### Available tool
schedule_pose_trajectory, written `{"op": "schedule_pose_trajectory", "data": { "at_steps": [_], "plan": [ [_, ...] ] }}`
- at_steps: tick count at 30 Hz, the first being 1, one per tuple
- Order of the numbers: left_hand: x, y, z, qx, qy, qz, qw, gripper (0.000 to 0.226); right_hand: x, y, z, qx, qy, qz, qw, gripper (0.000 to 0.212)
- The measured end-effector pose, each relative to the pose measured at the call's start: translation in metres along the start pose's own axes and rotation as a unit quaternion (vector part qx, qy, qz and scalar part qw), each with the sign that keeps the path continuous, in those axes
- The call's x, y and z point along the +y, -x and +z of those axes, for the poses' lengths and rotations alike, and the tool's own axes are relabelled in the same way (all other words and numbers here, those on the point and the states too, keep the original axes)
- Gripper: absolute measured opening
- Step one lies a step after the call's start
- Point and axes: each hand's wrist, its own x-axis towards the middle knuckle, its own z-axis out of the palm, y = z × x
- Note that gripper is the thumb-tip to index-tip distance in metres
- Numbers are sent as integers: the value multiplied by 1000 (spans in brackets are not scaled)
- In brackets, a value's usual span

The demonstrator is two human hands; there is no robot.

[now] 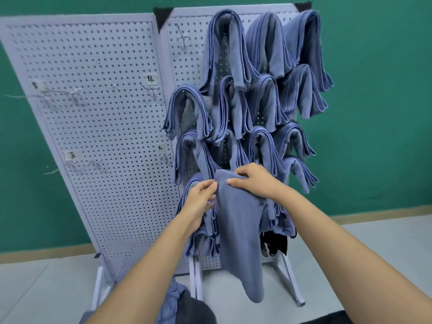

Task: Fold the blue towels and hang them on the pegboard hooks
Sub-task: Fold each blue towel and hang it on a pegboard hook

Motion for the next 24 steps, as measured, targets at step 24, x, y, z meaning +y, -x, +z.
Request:
{"op": "schedule_pose_trajectory", "data": {
  "at_steps": [24],
  "plan": [
    [14,36,-96,35,283,-176,942,14,19,26,-59,167,-377,260,873,21]
  ]
}}
